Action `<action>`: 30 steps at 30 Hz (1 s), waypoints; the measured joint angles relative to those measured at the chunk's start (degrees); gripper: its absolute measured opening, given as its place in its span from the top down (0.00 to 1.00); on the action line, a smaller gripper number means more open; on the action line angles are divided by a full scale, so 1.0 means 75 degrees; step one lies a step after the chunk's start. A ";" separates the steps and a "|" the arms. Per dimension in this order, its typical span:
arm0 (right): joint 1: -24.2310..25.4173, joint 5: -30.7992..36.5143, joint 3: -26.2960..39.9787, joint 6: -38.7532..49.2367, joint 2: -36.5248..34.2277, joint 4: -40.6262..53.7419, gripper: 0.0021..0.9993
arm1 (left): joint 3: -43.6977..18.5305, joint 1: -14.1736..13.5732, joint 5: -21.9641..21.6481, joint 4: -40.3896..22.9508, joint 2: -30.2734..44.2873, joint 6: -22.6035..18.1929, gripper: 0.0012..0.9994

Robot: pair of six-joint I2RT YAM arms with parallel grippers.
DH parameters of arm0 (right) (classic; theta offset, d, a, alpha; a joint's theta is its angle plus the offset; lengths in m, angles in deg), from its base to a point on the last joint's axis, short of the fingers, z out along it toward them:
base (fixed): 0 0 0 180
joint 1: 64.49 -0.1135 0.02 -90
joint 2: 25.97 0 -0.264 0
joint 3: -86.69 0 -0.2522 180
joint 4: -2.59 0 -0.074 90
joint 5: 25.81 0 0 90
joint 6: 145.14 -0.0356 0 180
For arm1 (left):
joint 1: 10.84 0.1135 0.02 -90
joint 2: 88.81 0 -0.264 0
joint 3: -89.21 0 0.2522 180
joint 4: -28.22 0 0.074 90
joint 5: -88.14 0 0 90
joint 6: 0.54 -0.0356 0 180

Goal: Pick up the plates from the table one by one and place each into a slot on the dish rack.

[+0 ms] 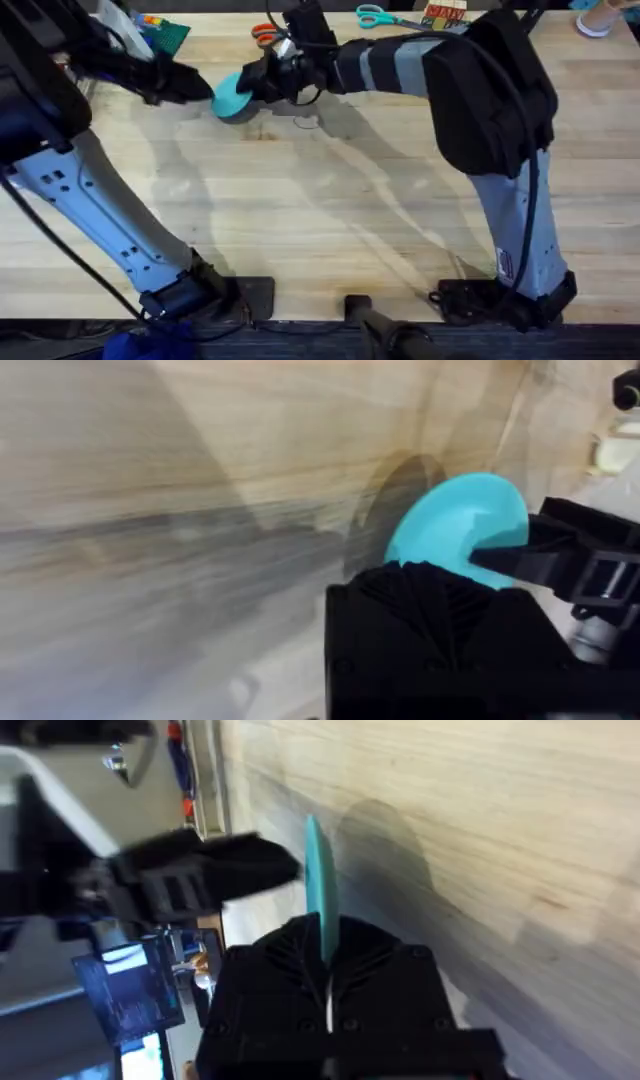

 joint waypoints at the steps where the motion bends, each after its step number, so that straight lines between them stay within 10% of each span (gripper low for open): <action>1: 0.0151 -0.0218 0.0000 0.0236 0.0000 -0.0019 0.97 | -0.0556 0.0068 -0.0342 -0.0326 -0.0395 0.0002 0.96; 15: 0.0769 -0.0332 0.0000 0.2523 0.0970 0.1919 0.97 | -0.1859 0.0028 -0.0616 -0.1493 -0.2339 -0.0026 0.96; 30: 0.1311 0.0585 0.0000 0.5726 0.3228 0.4705 0.97 | -0.1859 -0.0912 -0.0971 -0.2616 -0.3981 -0.0210 0.96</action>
